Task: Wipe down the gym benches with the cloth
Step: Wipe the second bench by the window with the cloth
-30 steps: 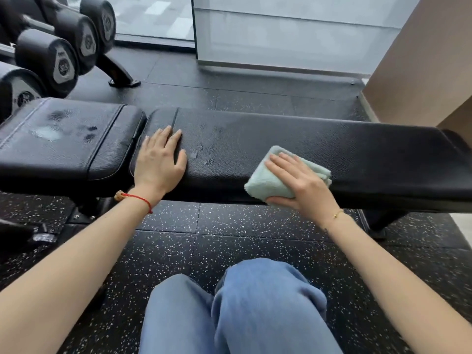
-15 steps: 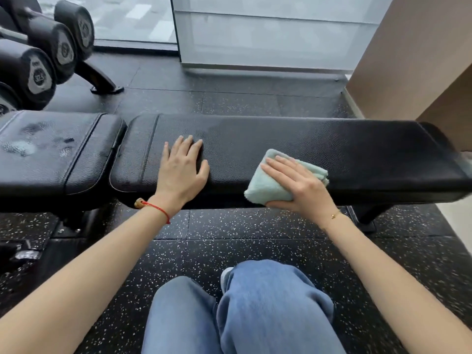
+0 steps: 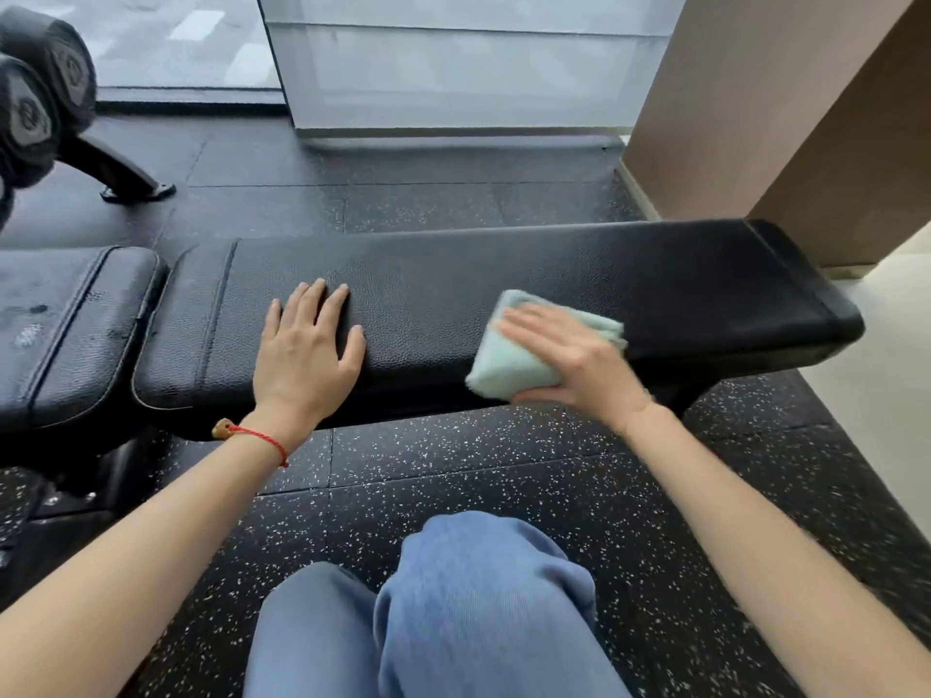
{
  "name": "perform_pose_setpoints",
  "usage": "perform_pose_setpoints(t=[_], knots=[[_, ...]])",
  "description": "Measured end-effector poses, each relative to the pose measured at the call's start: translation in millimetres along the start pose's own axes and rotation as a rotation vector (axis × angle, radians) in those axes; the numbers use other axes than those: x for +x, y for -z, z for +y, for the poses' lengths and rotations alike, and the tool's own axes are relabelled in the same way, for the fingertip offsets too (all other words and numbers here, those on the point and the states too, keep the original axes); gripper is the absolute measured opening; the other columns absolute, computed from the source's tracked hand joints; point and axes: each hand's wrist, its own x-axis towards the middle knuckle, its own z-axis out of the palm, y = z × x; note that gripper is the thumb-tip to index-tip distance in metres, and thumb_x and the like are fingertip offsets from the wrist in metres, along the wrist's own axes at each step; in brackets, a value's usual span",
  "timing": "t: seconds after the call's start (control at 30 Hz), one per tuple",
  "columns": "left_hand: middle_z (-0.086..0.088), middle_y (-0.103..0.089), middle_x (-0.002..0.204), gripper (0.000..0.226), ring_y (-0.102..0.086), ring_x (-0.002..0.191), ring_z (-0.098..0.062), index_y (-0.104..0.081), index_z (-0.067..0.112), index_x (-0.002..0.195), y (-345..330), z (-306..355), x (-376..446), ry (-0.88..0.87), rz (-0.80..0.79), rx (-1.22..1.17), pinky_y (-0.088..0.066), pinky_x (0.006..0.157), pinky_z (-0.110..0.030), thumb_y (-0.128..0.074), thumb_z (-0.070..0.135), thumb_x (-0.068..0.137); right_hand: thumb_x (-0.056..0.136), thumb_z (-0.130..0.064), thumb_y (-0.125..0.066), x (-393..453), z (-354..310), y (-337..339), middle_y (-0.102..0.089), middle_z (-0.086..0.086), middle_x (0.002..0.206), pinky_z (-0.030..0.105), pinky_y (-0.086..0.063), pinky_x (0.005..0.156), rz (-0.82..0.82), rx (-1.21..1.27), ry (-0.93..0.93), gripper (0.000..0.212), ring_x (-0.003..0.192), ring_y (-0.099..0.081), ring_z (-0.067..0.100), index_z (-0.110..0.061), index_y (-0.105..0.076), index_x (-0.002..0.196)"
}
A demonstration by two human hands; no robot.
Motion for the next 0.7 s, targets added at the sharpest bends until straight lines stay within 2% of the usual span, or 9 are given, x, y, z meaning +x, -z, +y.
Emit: perform_pose_setpoints(t=[0.07,0.17,0.23,0.37,0.43,0.53,0.6,0.7], knots=[[-0.011,-0.035,0.155,0.064,-0.025,0.146,-0.026,-0.037,0.018,0.148,-0.3,1.4,-1.1,0.006,-0.009,0.01,-0.013,0.122,-0.046,-0.027,0.049,0.092,0.073,-0.053,-0.075,-30.5,33.4,20.1,-0.042,0.002,0.152,0.049,-0.03,0.116,0.018,0.033,-0.153,0.086,0.145,-0.032,0.017,-0.018,-0.043,0.145],[-0.011,-0.034,0.155,0.064,-0.025,0.146,-0.026,-0.037,0.018,0.148,-1.8,3.6,-0.4,0.012,-0.007,0.022,-0.013,0.121,-0.047,-0.027,0.048,0.092,0.072,-0.057,-0.071,-41.8,44.7,27.8,-0.043,0.003,0.151,0.051,-0.028,0.117,0.036,0.014,-0.228,0.087,0.144,-0.033,0.019,-0.016,-0.045,0.144],[-0.012,-0.036,0.154,0.064,-0.026,0.145,-0.027,-0.038,0.017,0.147,-3.0,4.6,-0.1,0.019,-0.004,0.029,-0.014,0.121,-0.048,-0.027,0.047,0.092,0.072,-0.058,-0.071,-28.9,27.2,20.9,-0.043,0.003,0.151,0.051,-0.028,0.117,0.025,-0.007,-0.187,0.087,0.144,-0.033,0.021,-0.014,-0.046,0.144],[-0.012,-0.035,0.155,0.065,-0.026,0.146,-0.027,-0.037,0.017,0.148,-2.4,5.7,0.4,0.018,-0.013,0.037,-0.014,0.121,-0.048,-0.026,0.047,0.092,0.074,-0.062,-0.069,29.3,-35.2,-12.7,-0.041,0.003,0.152,0.047,-0.026,0.119,-0.065,-0.078,0.032,0.09,0.144,-0.033,0.023,-0.015,-0.043,0.146],[-0.012,-0.033,0.156,0.064,-0.024,0.147,-0.026,-0.036,0.017,0.149,-0.2,5.3,0.3,0.014,-0.027,0.033,-0.013,0.121,-0.047,-0.027,0.046,0.093,0.078,-0.064,-0.063,55.2,-63.9,-26.0,-0.039,0.004,0.153,0.043,-0.02,0.122,-0.106,-0.049,0.068,0.089,0.145,-0.03,0.023,-0.014,-0.04,0.147],[-0.01,-0.03,0.157,0.057,-0.02,0.148,-0.024,-0.035,0.018,0.15,5.3,2.7,1.7,-0.004,-0.057,-0.01,-0.01,0.122,-0.045,-0.037,0.042,0.098,0.087,-0.06,-0.056,55.4,-67.3,-22.8,-0.037,0.004,0.154,0.043,-0.02,0.121,-0.115,-0.014,0.053,0.078,0.146,-0.028,0.022,-0.012,-0.039,0.148],[-0.009,-0.031,0.157,0.057,-0.02,0.148,-0.024,-0.035,0.017,0.149,11.4,-4.0,0.0,-0.02,-0.056,-0.032,-0.009,0.122,-0.044,-0.043,0.038,0.098,0.093,-0.055,-0.05,42.6,-51.6,-16.0,-0.036,0.003,0.155,0.042,-0.019,0.122,-0.097,0.003,-0.022,0.069,0.147,-0.026,0.019,-0.014,-0.039,0.148],[-0.012,-0.036,0.154,0.054,-0.025,0.146,-0.027,-0.038,0.013,0.147,25.6,-28.3,-6.2,0.008,0.003,-0.038,-0.012,0.122,-0.045,-0.049,0.031,0.097,0.097,-0.054,-0.041,50.6,-34.4,-12.1,-0.032,0.003,0.158,0.033,-0.007,0.124,-0.098,0.091,-0.267,0.066,0.149,-0.018,0.015,-0.015,-0.036,0.15]])
